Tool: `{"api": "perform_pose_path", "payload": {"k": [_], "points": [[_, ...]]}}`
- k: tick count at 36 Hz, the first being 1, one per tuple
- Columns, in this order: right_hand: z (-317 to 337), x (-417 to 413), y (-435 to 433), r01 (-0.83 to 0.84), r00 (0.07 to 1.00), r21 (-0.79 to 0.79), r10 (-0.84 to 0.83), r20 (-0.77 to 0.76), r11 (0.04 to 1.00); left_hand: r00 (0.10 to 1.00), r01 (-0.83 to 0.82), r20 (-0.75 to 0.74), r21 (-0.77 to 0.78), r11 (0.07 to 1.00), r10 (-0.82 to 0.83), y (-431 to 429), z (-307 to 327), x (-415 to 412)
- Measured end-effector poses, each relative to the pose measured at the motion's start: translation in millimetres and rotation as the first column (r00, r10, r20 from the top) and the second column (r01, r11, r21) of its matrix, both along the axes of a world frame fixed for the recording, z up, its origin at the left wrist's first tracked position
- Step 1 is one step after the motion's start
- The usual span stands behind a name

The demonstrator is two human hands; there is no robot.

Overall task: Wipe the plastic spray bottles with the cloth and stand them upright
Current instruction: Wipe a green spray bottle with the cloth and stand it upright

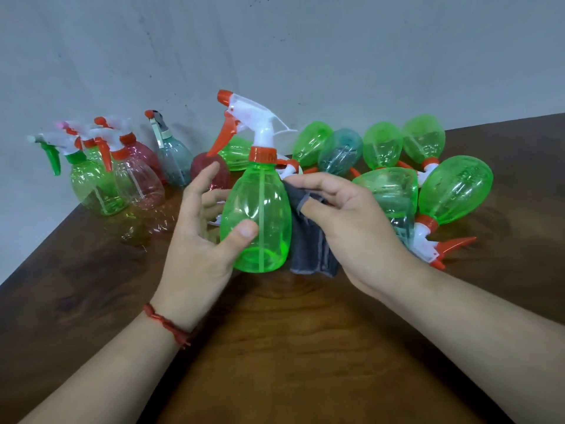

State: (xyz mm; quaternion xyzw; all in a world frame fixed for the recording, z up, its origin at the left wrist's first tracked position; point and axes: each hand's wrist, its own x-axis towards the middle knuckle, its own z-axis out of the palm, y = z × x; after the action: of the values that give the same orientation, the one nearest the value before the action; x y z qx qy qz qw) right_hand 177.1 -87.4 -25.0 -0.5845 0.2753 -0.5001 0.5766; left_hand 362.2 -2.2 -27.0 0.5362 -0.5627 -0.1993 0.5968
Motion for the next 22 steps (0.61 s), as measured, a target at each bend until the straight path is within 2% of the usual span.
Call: {"api": "perform_pose_path", "payload": {"k": [2,4,10,16,19,21,22], "points": [[0.5,0.2,0.2,0.008,1.0,-0.005,-0.008,0.01,1.0,0.995,-0.09,0.04,-0.01,0.996,0.09,-2.3,-1.0,3.2],[-0.1,1.6,3.2,0.004,1.0,-0.016,-0.004,0.007,1.0,0.993,-0.11,0.049,-0.015,0.994,0.11,-2.0,-1.1,3.6],[1.7,-1.2,8.4,0.047,0.997,-0.109,-0.054,-0.059,0.993,0.999,-0.05,0.014,0.038,0.998,0.049,3.6,1.5,-1.7],[4.2,-1.9,16.2,0.002,0.997,-0.213,-0.018,-0.073,0.977,1.0,-0.016,-0.005,0.059,0.998,0.017,6.6,6.3,-6.6],[5.8,-4.0,13.7,0.062,0.998,-0.258,-0.065,-0.002,0.964,0.976,0.088,-0.204,0.058,0.994,-0.075,4.6,8.4,-6.3],[4.5,-4.5,12.3,0.104,0.995,-0.271,-0.099,0.031,0.957,0.896,0.224,-0.401,0.042,0.974,-0.189,5.3,8.2,-7.9],[3.5,-4.0,13.2,0.105,0.994,-0.262,-0.097,0.042,0.959,0.864,0.281,-0.446,0.039,0.959,-0.235,5.8,7.7,-8.4]]}}
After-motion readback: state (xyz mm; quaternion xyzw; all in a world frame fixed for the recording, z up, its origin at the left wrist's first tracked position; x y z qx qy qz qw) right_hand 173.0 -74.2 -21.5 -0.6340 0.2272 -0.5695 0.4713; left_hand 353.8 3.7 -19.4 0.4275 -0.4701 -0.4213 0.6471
